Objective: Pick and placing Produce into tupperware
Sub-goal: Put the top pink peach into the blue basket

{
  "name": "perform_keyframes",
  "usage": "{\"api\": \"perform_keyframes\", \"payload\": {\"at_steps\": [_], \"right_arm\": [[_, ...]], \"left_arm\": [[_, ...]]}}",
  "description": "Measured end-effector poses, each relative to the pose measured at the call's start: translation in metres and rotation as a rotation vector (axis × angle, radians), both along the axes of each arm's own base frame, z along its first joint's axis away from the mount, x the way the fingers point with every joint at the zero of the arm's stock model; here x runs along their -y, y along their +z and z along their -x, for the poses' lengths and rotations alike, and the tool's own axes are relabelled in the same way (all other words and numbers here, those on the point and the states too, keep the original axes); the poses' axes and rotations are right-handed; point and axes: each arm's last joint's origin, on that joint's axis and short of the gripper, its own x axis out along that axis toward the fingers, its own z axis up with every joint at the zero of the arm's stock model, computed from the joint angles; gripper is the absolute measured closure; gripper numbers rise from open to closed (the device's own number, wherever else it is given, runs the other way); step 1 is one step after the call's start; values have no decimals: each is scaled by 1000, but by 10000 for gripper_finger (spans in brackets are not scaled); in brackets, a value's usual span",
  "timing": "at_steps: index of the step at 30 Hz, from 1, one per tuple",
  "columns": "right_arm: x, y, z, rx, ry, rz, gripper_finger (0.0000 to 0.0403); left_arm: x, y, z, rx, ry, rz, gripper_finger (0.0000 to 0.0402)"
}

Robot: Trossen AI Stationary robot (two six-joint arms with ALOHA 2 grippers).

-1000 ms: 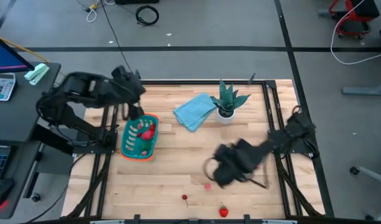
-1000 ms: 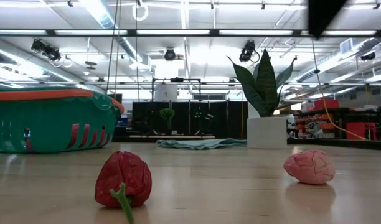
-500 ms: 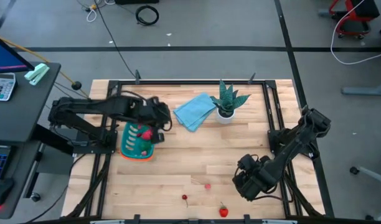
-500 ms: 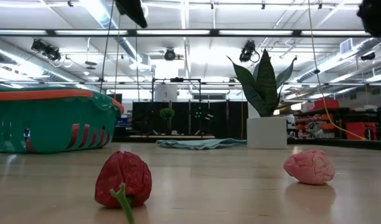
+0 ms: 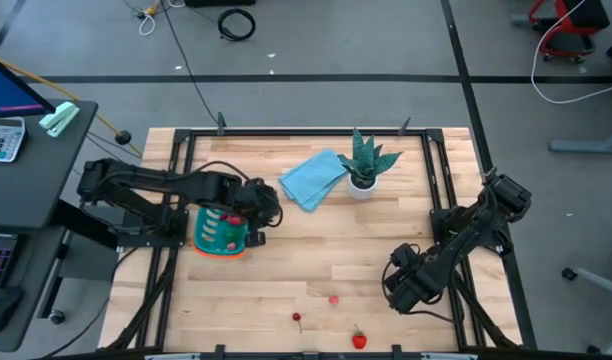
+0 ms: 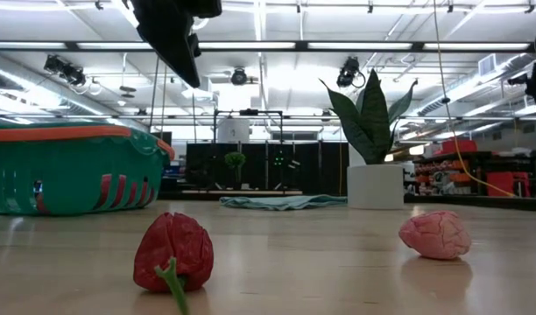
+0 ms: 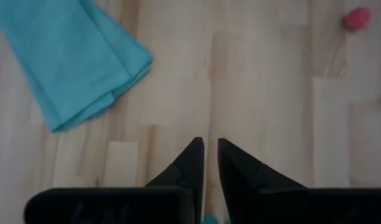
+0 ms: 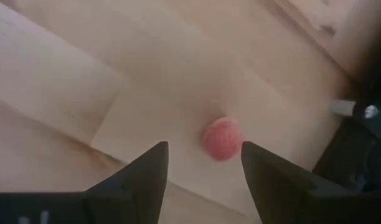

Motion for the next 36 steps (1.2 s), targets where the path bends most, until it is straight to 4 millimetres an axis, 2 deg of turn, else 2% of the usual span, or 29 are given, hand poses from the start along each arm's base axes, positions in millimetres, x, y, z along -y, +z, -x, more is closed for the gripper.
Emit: {"api": "perform_keyframes", "payload": {"at_steps": [8, 18, 22, 28, 31, 36], "right_arm": [[5, -19, 8, -18, -22, -54, 190], [10, -25, 11, 9, -37, -18, 192], [10, -22, 5, 71, -25, 25, 194], [9, -22, -5, 259, 8, 117, 194], [9, -22, -10, 350, 12, 147, 195], [9, -20, -19, 496, 16, 197, 196]], "left_arm": [[10, -14, -3, 48, -81, 112, 313], [25, -22, -2, 62, -81, 152, 295], [31, -22, -1, 60, -91, 160, 294], [34, -27, -4, 45, -95, 156, 294], [32, -37, -13, 31, -65, 115, 294], [18, -75, -33, -73, 39, 64, 294]]}}
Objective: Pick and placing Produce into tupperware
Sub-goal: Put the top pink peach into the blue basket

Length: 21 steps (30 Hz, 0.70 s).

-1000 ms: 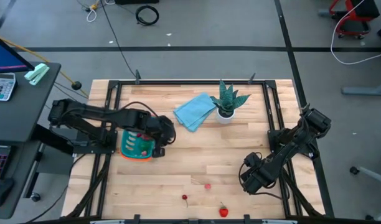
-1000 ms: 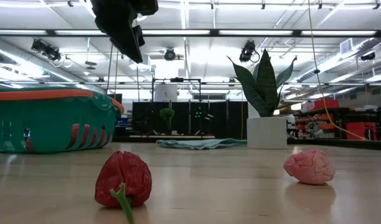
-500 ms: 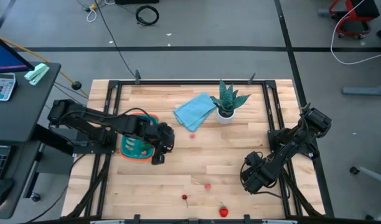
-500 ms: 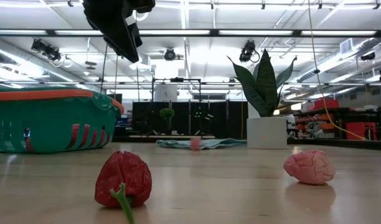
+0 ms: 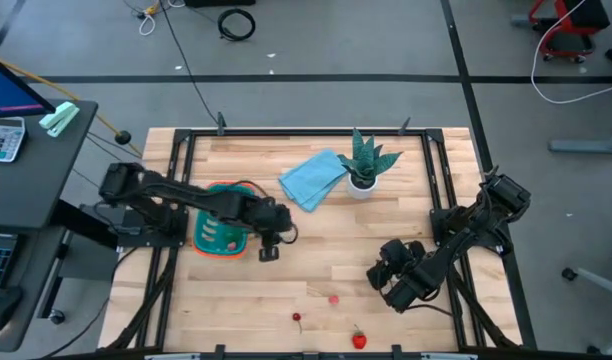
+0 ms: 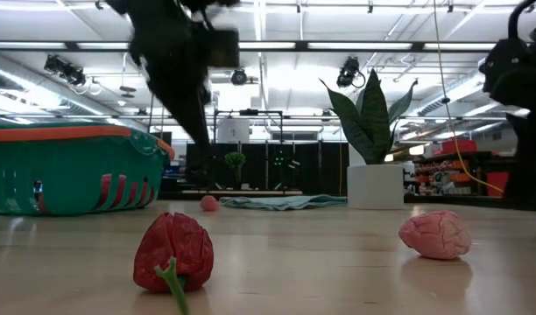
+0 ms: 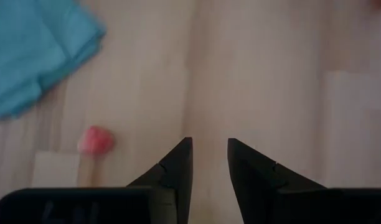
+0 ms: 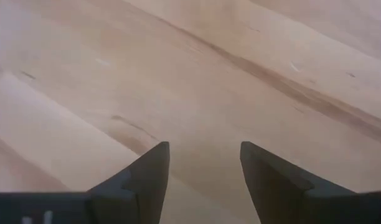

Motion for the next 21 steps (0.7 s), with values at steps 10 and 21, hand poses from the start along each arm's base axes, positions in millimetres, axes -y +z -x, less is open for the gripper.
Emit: {"api": "perform_keyframes", "payload": {"at_steps": [10, 21], "right_arm": [[-1, 1, -7, 72, 17, 8, 195], [-2, 1, -8, 76, 29, 8, 199]], "left_arm": [[-44, -54, -26, -92, 129, -11, 294], [-68, -57, -21, -151, 117, -61, 294]]}}
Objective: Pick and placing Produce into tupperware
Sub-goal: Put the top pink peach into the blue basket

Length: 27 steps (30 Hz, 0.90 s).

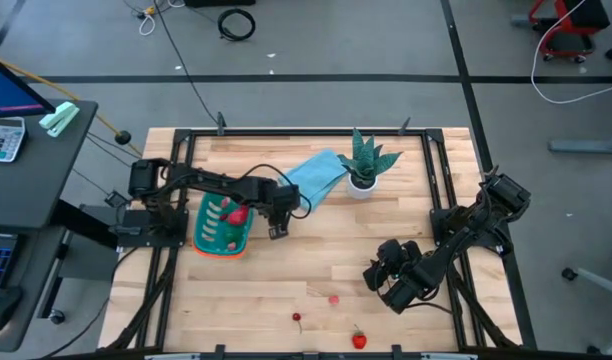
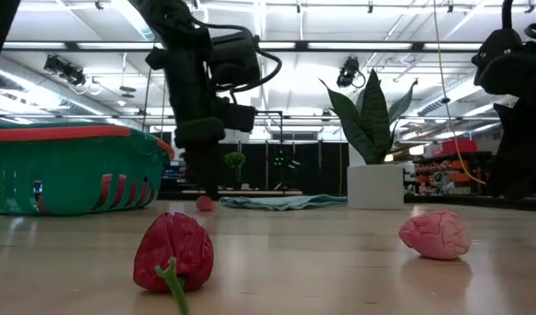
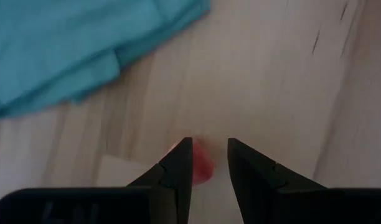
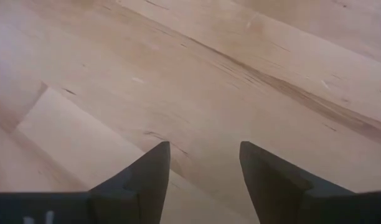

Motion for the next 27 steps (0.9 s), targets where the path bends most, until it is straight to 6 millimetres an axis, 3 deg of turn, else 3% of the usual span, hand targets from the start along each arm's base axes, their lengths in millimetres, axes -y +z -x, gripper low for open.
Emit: {"api": "perform_keyframes", "payload": {"at_steps": [16, 27], "right_arm": [[-4, 0, -4, 48, -4, -44, 199], [-5, 1, -6, 68, -5, -49, 199]], "left_arm": [[1, -23, 3, -139, -25, 3, 294], [-2, 6, -1, -233, -146, -94, 305]]}}
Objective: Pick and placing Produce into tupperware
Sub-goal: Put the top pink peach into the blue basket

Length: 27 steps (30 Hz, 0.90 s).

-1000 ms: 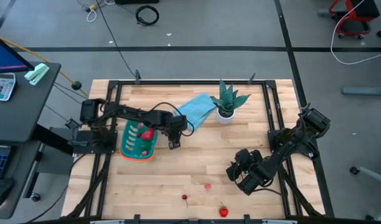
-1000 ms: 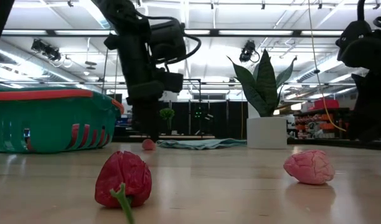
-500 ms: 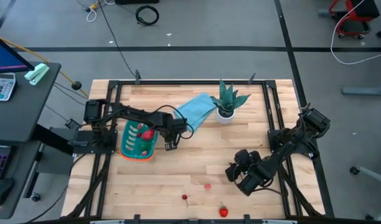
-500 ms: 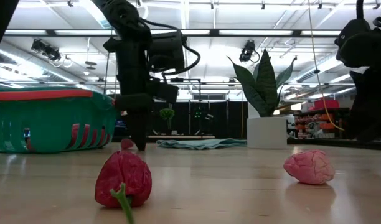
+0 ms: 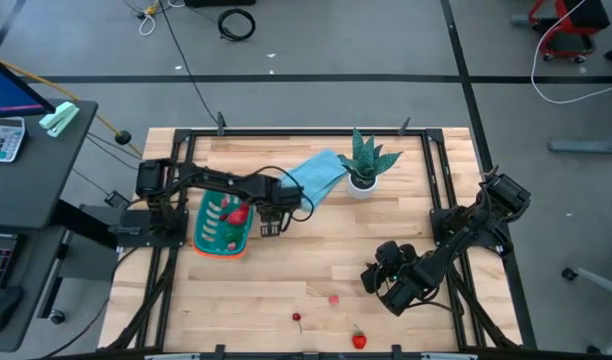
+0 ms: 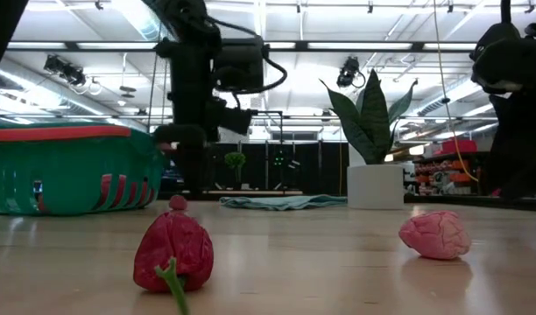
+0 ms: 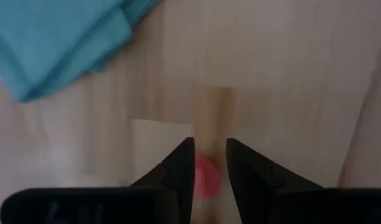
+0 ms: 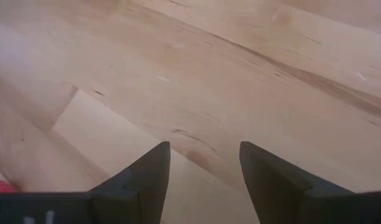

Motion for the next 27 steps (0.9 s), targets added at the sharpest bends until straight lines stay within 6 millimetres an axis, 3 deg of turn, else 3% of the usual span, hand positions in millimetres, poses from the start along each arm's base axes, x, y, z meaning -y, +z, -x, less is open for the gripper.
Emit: {"api": "perform_keyframes", "payload": {"at_steps": [5, 10, 19, 23, 27], "right_arm": [[0, 0, 0, 14, -1, 15, 199], [0, 0, 0, 16, -2, 16, 199], [0, 0, 0, 9, 11, 24, 199], [0, 1, 0, 6, 18, 29, 199], [0, 1, 0, 6, 19, 29, 199]], "left_arm": [[1, 4, 4, -83, -104, -13, 295], [2, 1, 12, -190, -151, 0, 254], [1, -6, 11, -142, -149, -15, 179], [0, -6, 9, -113, -146, -21, 175], [0, -6, 9, -112, -141, -20, 197]]}}
